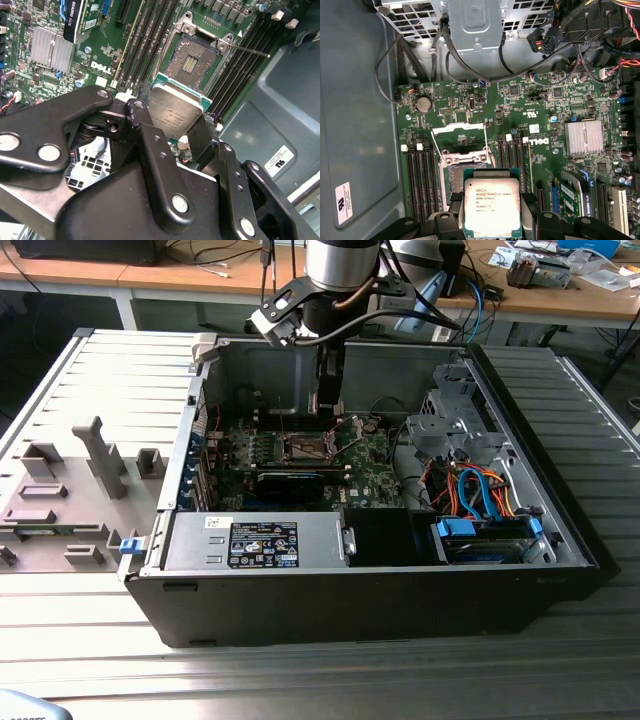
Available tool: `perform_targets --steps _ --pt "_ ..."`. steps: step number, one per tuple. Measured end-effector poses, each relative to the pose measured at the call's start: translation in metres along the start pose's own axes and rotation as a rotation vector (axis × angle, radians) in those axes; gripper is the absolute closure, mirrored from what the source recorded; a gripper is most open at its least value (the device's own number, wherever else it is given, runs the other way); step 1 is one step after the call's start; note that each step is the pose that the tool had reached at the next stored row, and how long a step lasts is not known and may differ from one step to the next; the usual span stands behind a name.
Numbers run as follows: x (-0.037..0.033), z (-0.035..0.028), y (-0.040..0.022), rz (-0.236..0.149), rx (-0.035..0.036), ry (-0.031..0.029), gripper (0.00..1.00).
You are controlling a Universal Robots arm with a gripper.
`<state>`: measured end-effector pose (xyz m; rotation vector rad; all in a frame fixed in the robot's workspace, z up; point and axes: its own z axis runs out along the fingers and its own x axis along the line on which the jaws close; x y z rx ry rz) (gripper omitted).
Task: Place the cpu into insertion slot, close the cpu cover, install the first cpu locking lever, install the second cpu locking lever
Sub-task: 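Place the cpu into insertion slot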
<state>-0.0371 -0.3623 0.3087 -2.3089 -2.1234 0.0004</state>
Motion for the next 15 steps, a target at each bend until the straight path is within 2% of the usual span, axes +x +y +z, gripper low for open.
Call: perform_targets --steps 15 --pt "0.0 0.0008 0.0 0.016 -0.0001 0.0001 0.46"
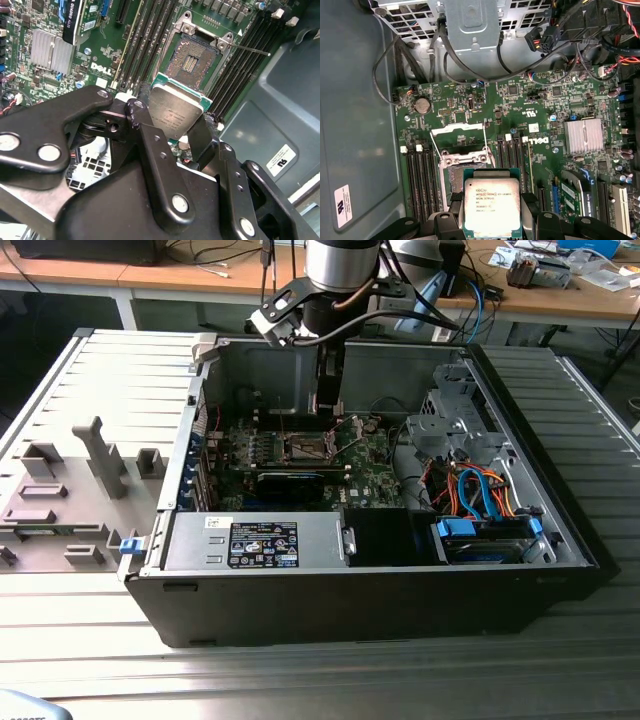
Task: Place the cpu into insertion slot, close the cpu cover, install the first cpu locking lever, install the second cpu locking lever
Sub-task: 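Place the cpu into insertion slot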
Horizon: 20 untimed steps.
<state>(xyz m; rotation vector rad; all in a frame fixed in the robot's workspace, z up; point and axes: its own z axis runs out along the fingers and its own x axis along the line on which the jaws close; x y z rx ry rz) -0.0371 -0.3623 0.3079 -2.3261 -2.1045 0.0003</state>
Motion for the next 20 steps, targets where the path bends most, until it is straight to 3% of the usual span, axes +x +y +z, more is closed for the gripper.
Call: perform_targets --steps 20 --pt "0.0 0.0015 0.0 0.025 -0.0001 0.0001 0.46"
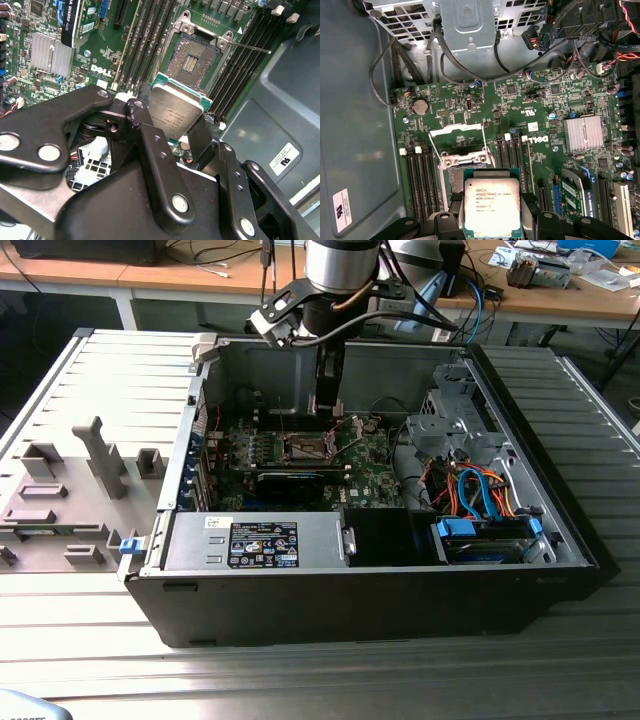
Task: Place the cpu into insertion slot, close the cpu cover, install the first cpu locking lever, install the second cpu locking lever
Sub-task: 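Place the cpu into insertion slot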
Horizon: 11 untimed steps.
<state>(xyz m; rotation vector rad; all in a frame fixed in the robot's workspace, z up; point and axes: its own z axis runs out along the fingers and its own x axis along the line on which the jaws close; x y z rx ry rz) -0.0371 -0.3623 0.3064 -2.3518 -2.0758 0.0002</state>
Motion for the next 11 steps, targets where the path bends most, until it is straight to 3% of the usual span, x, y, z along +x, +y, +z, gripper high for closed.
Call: perform_targets --steps 5,11 --pt "0.001 0.0017 -0.0002 -0.038 0.0001 0.0 0.46" --pt "0.0014 0.003 -0.0002 -0.039 0.0002 -0.0002 0.46"
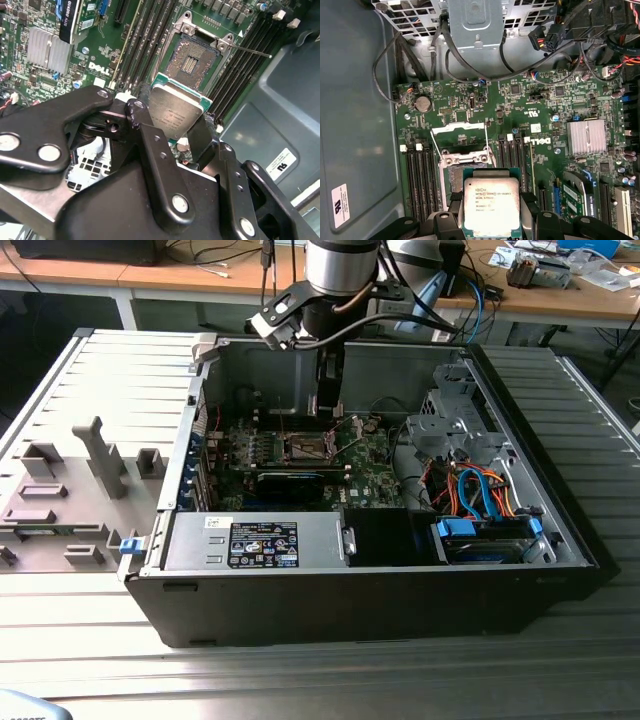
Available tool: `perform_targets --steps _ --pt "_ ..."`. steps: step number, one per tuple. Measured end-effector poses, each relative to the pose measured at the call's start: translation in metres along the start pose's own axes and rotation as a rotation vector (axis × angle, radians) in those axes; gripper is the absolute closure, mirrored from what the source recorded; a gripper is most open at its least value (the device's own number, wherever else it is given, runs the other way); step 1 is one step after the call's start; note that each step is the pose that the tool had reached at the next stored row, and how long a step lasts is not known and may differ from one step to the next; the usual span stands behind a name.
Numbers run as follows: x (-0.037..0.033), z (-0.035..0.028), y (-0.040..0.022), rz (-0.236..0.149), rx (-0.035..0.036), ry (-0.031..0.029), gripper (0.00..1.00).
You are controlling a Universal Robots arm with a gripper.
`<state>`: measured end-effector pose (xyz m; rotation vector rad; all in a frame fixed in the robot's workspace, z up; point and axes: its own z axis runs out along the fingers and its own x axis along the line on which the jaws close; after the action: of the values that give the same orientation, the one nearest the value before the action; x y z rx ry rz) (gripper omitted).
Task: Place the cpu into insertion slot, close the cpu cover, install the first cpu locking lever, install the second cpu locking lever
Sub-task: 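Place the cpu into insertion slot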
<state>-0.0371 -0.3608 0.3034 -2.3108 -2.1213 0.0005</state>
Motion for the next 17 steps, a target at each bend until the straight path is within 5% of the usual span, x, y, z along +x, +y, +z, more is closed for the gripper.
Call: perform_targets --steps 17 --pt "0.0 0.0038 0.0 0.001 -0.0001 0.0 0.46"
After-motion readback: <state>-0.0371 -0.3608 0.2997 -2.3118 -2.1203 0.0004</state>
